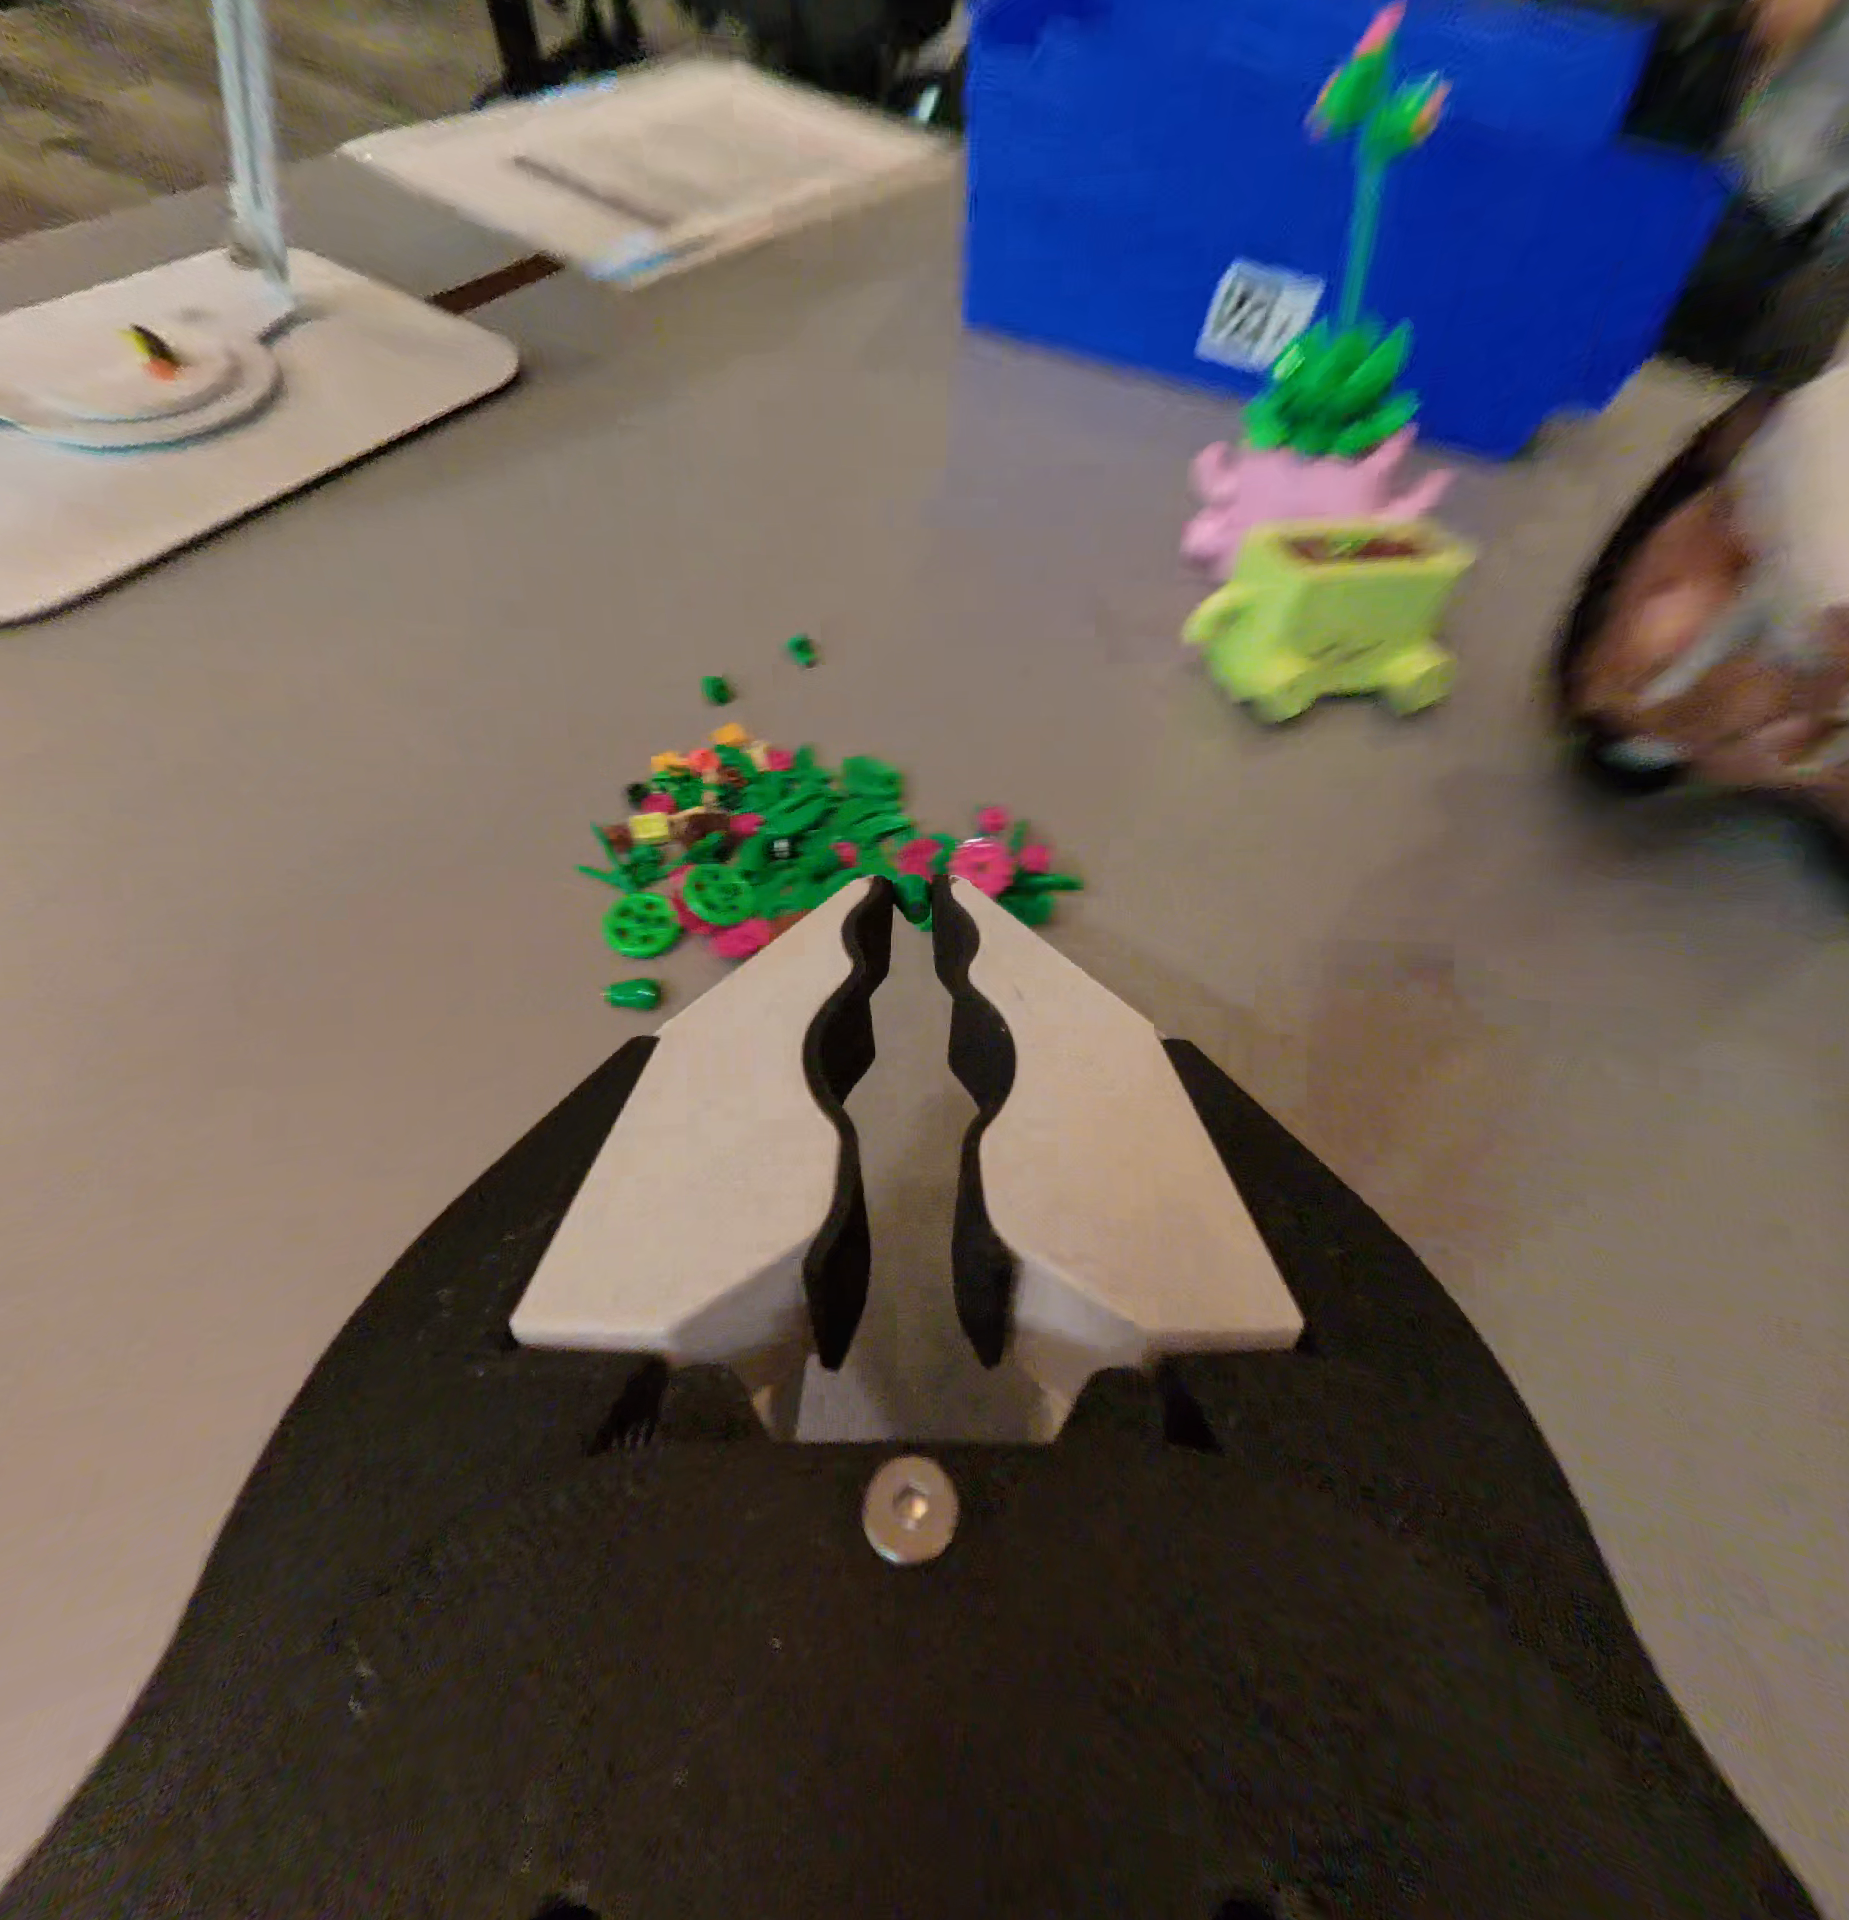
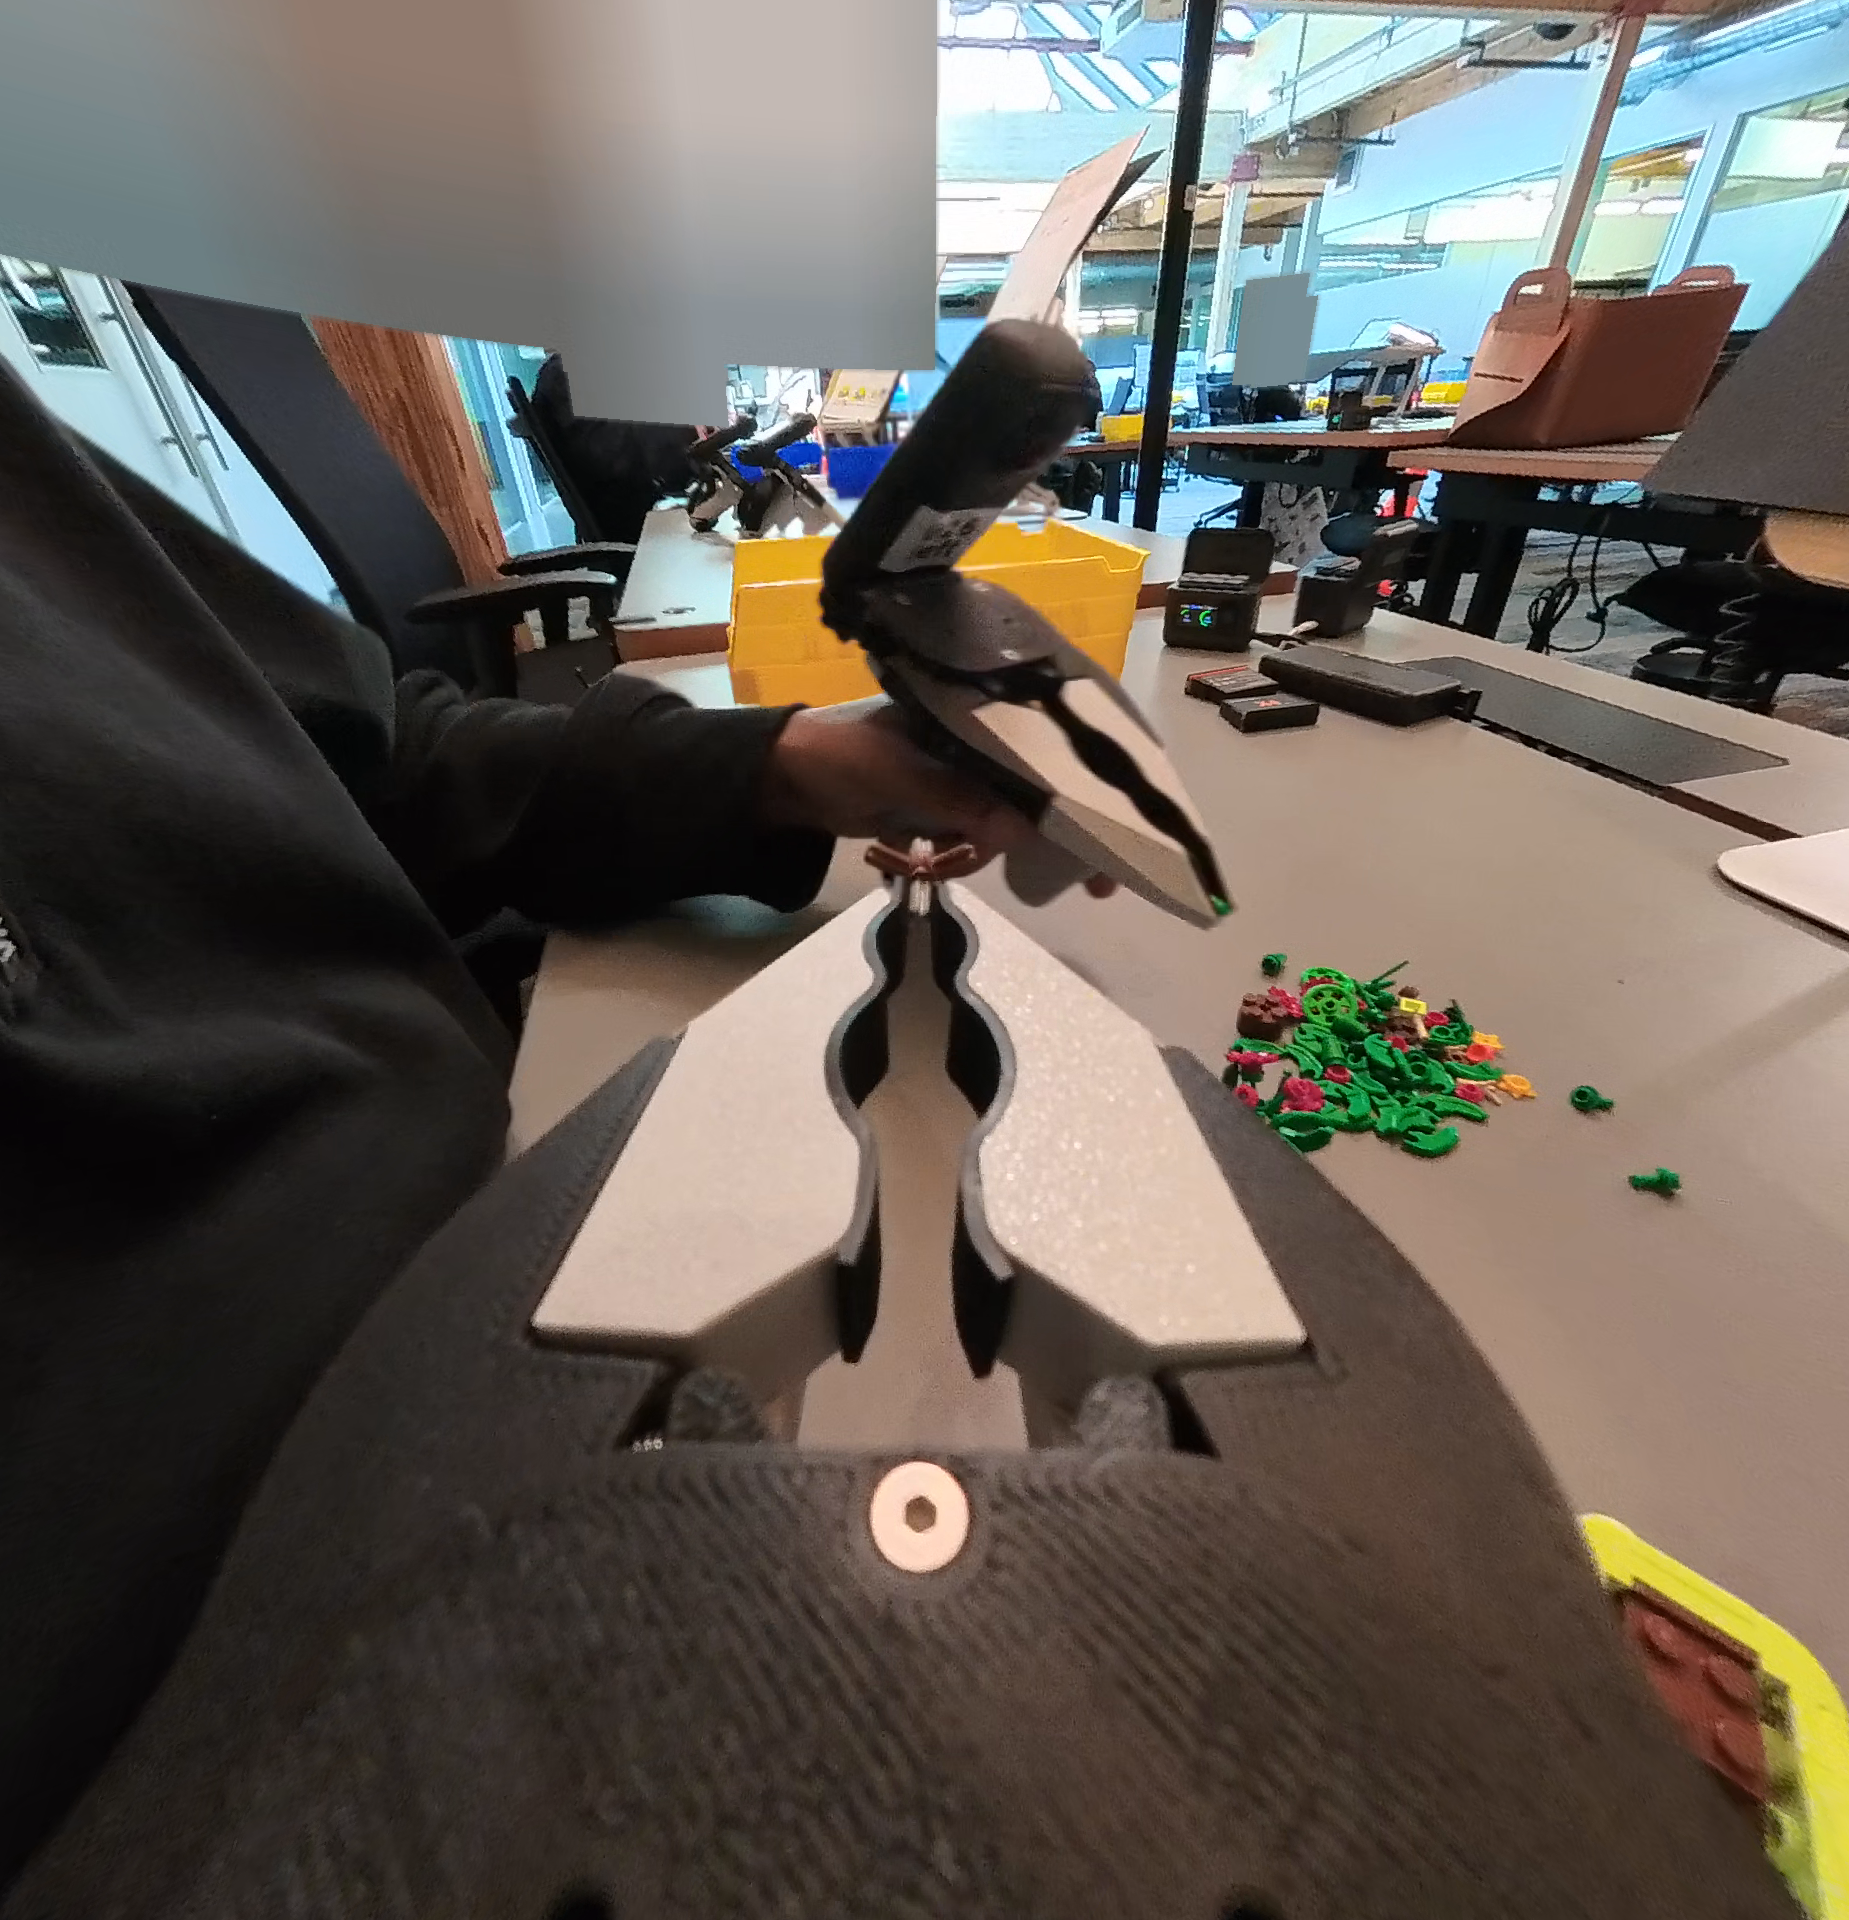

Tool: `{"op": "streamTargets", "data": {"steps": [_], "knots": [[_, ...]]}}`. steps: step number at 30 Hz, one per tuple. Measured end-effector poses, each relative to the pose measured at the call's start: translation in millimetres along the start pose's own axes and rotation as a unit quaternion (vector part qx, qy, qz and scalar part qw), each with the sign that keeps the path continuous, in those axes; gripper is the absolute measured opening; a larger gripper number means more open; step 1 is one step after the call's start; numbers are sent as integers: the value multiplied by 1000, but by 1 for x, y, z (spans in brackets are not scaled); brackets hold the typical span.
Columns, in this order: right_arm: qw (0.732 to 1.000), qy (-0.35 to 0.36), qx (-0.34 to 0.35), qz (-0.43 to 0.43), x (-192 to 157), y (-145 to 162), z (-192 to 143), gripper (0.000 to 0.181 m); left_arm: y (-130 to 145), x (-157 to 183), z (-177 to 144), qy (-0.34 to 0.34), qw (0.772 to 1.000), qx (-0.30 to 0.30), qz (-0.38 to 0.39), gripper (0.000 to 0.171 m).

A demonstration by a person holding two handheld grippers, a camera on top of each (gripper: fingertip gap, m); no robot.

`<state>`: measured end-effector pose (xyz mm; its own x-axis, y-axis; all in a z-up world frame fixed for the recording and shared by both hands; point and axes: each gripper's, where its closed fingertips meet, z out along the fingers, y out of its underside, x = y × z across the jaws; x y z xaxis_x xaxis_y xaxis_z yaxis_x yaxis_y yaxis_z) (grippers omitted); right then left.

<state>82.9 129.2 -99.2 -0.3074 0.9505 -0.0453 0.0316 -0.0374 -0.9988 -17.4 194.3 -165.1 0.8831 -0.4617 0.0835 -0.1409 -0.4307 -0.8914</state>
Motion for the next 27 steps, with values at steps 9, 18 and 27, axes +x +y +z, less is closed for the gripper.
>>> {"op": "streamTargets", "data": {"steps": [9,18,27], "knots": [[999,9,-45,-28,-3,17,10,2,8,-29,49,-18,994,-76,78,3],[999,32,-29,2,10,13,4,2,7,-33,40,-17,996,-62,56,17],[998,54,-24,36,25,14,0,2,-28,68,-15,207,972,107,39,18]]}}
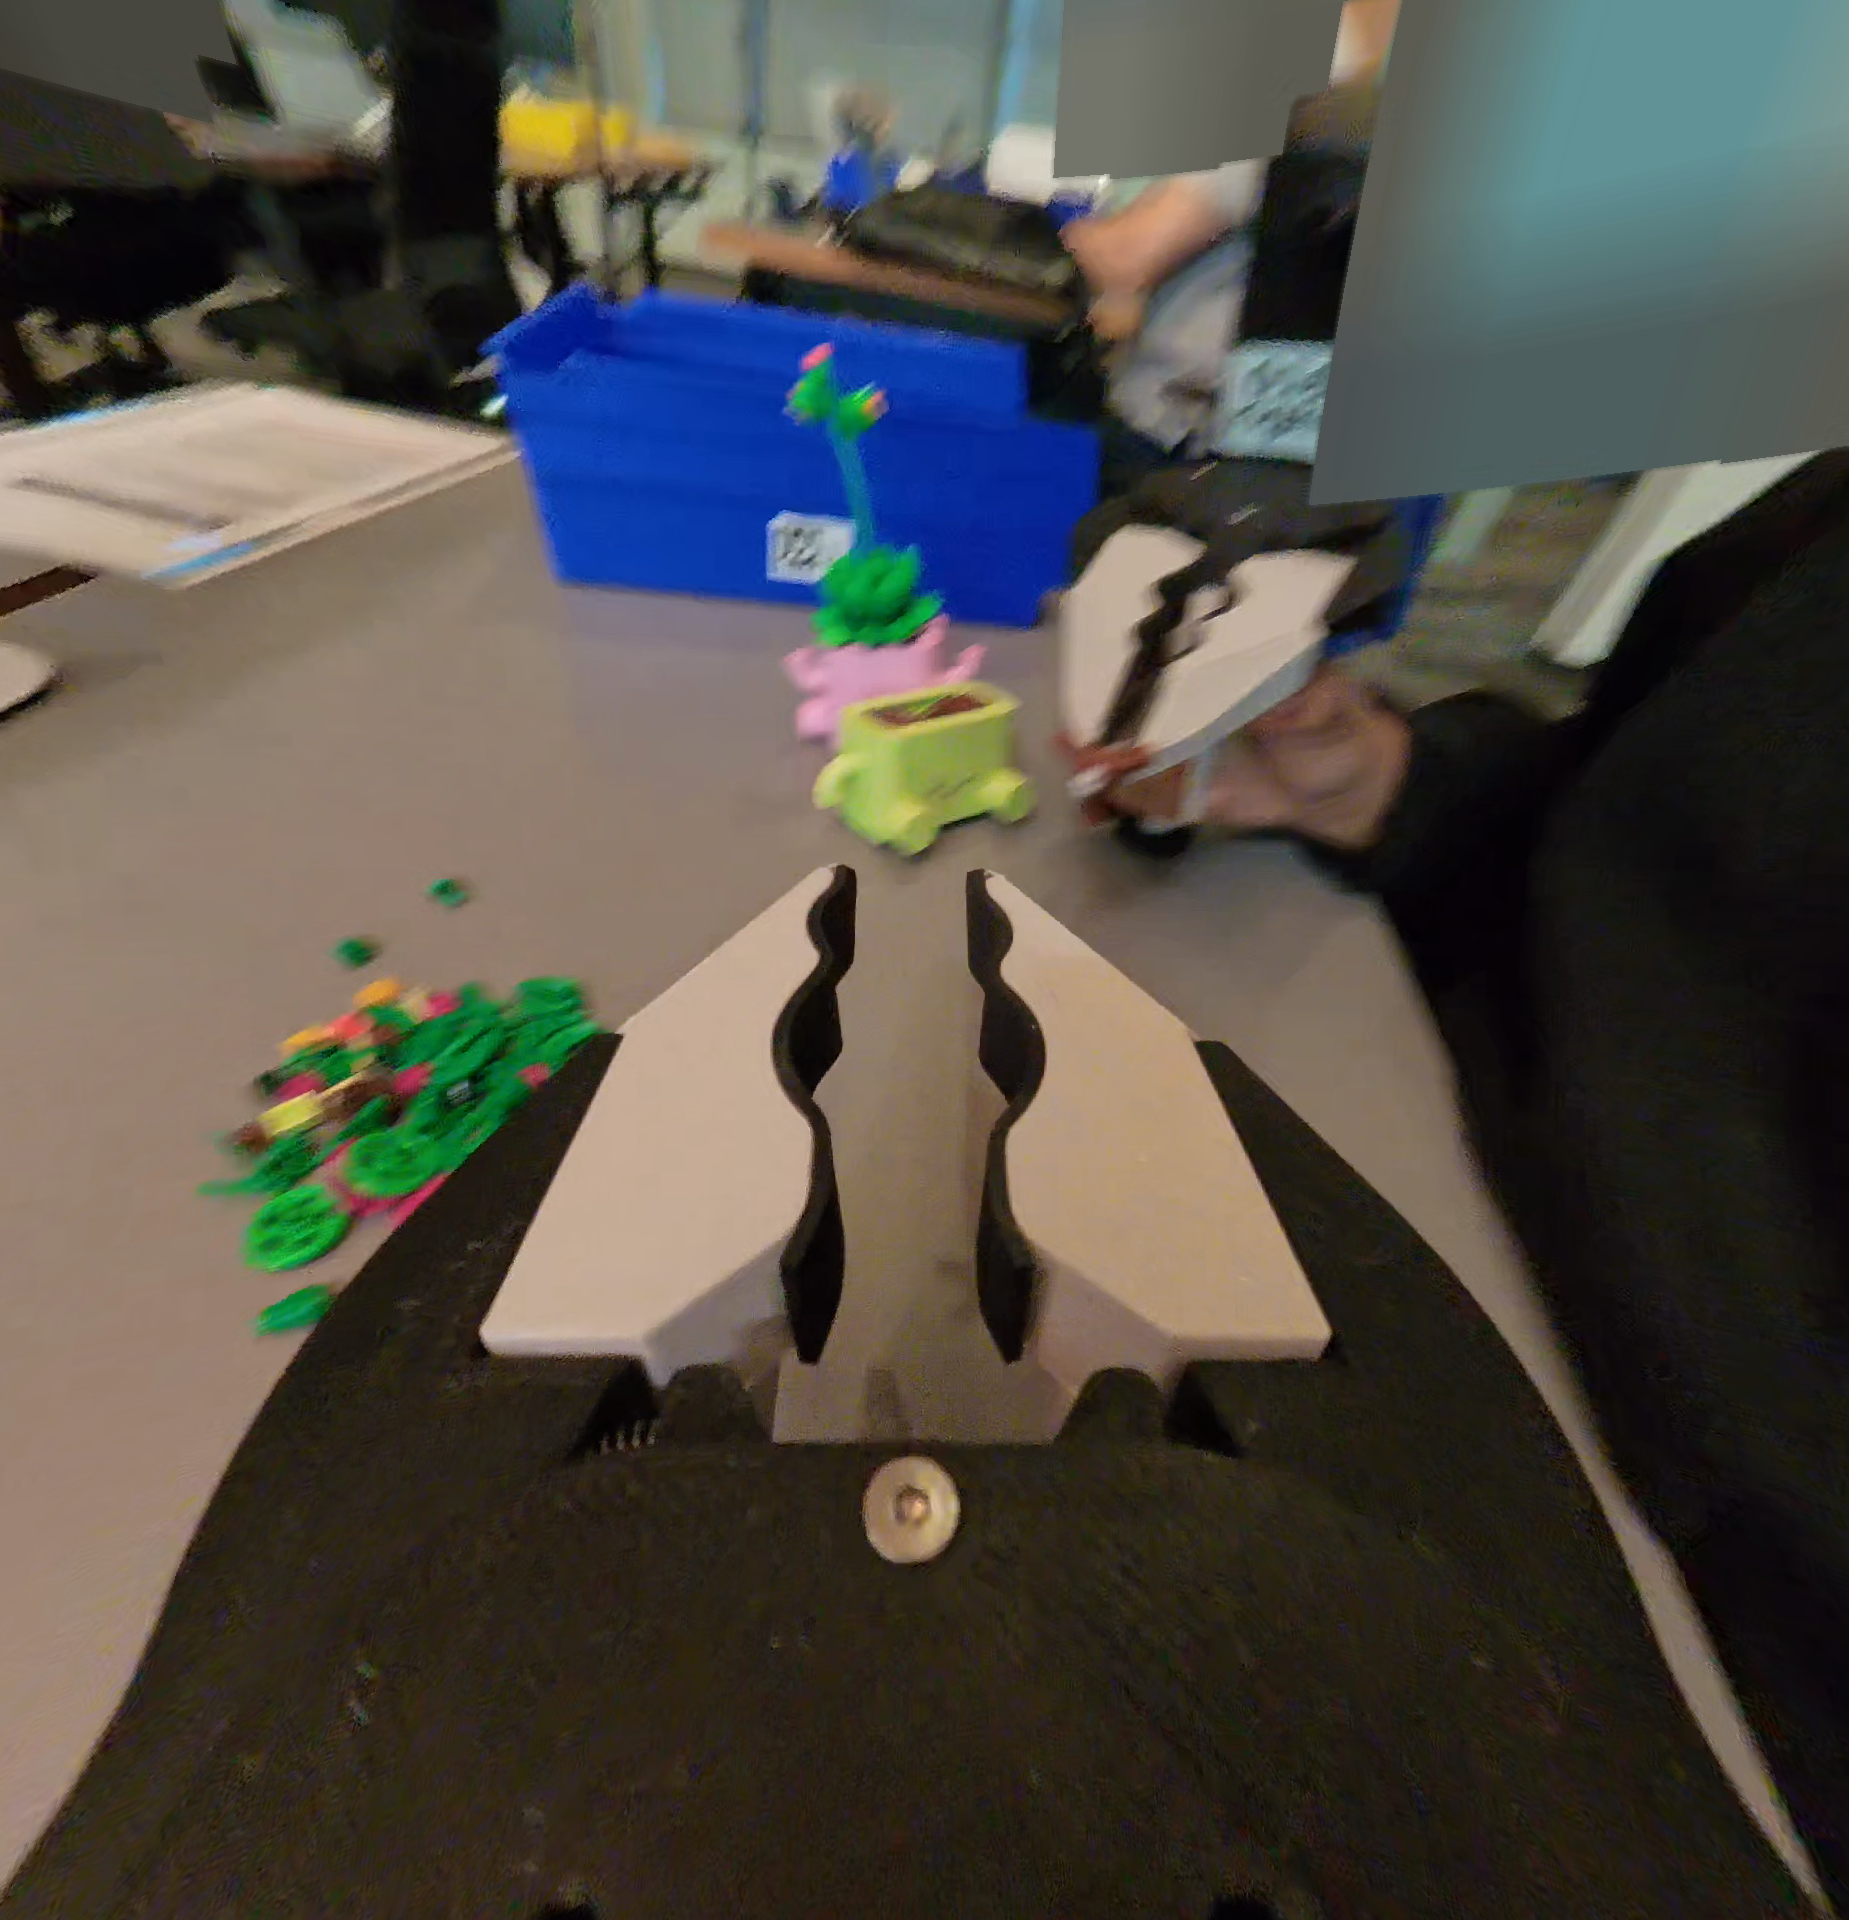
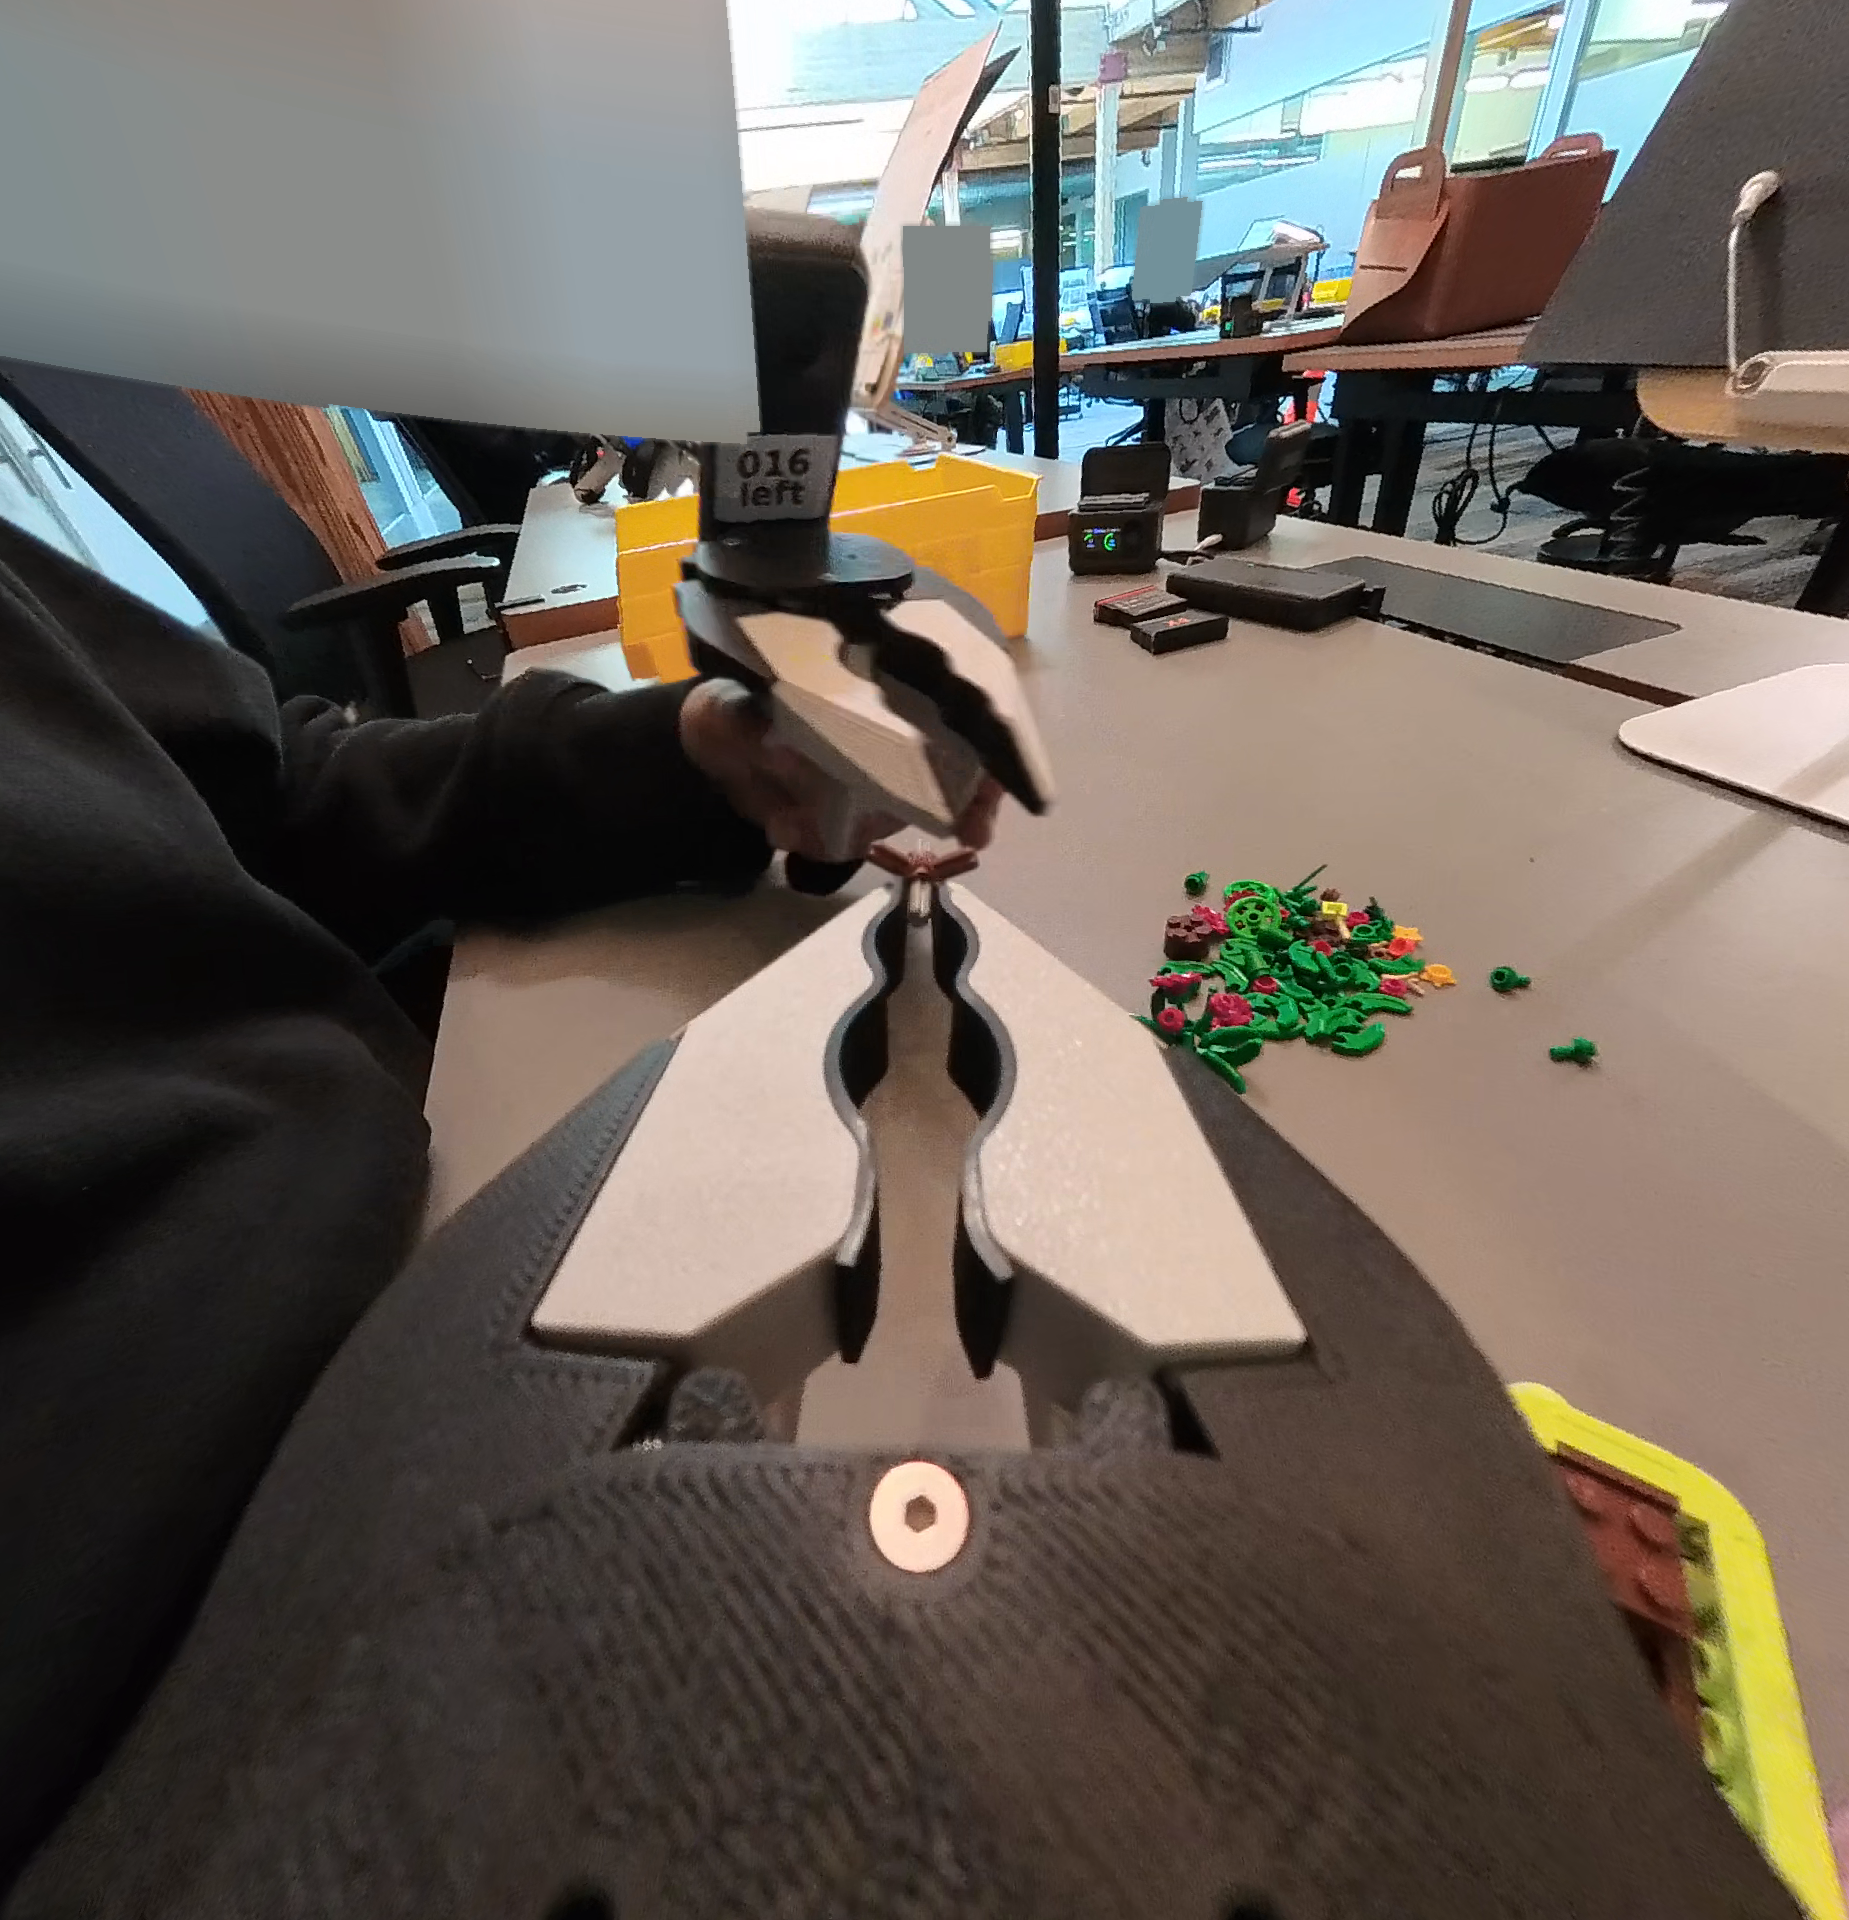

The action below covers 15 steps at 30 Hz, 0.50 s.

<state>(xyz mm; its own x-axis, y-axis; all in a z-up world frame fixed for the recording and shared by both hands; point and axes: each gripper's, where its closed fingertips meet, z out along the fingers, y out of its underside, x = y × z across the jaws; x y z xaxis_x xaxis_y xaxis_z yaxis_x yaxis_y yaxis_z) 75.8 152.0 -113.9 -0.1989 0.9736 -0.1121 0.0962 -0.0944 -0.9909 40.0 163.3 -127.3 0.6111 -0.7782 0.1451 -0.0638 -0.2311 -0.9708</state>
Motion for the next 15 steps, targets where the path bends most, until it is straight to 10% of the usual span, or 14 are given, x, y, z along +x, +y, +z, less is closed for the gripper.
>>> {"op": "streamTargets", "data": {"steps": [5,15], "knots": [[1000,3,-10,-10,-1,3,3,2,-12,31,4,29,998,50,-8,25],[971,154,-53,-174,18,4,3,2,-5,16,20,-126,991,45,6,30]]}}
